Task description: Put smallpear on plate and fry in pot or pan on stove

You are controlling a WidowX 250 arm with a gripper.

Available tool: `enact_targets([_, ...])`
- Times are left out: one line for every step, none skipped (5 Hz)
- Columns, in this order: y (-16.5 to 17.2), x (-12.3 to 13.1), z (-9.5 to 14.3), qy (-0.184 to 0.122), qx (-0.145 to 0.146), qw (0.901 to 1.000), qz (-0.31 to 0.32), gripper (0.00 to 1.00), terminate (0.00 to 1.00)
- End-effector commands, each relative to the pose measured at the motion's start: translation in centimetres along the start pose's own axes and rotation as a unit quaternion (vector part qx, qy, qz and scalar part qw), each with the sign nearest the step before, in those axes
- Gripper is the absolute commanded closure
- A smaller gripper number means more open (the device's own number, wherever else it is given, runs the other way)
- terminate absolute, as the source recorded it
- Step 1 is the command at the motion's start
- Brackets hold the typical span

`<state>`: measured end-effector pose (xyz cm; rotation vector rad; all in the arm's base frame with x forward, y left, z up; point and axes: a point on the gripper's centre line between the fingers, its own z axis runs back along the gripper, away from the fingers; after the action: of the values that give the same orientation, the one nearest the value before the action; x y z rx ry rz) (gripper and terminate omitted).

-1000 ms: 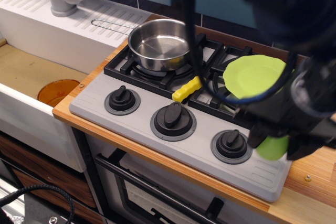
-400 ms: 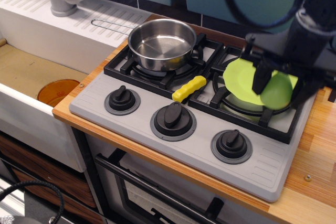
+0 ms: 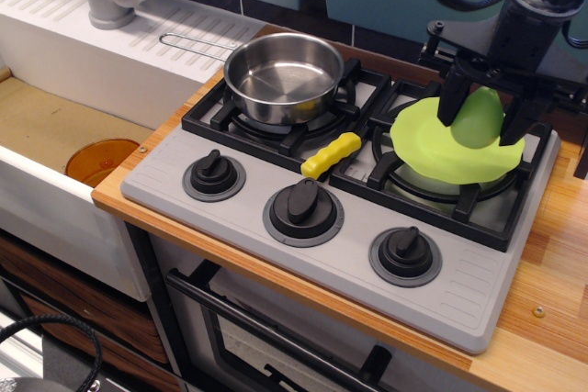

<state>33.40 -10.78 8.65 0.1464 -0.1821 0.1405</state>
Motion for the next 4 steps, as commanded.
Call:
enact_targets([0.4, 3.5, 0.4, -0.027, -0.014, 0.9995, 0.000, 1.00, 0.00])
enact_targets([0.9, 4.2, -0.3, -0.029, -0.021, 0.9994, -0.005, 1.00, 0.00])
enact_targets([1.3, 4.7, -0.9, -0.029, -0.022, 0.9993, -0.011, 0.00, 0.00])
enact_targets([1.5, 5.0, -1.2, -0.026, -0.024, 0.9993, -0.012, 0.00, 0.00])
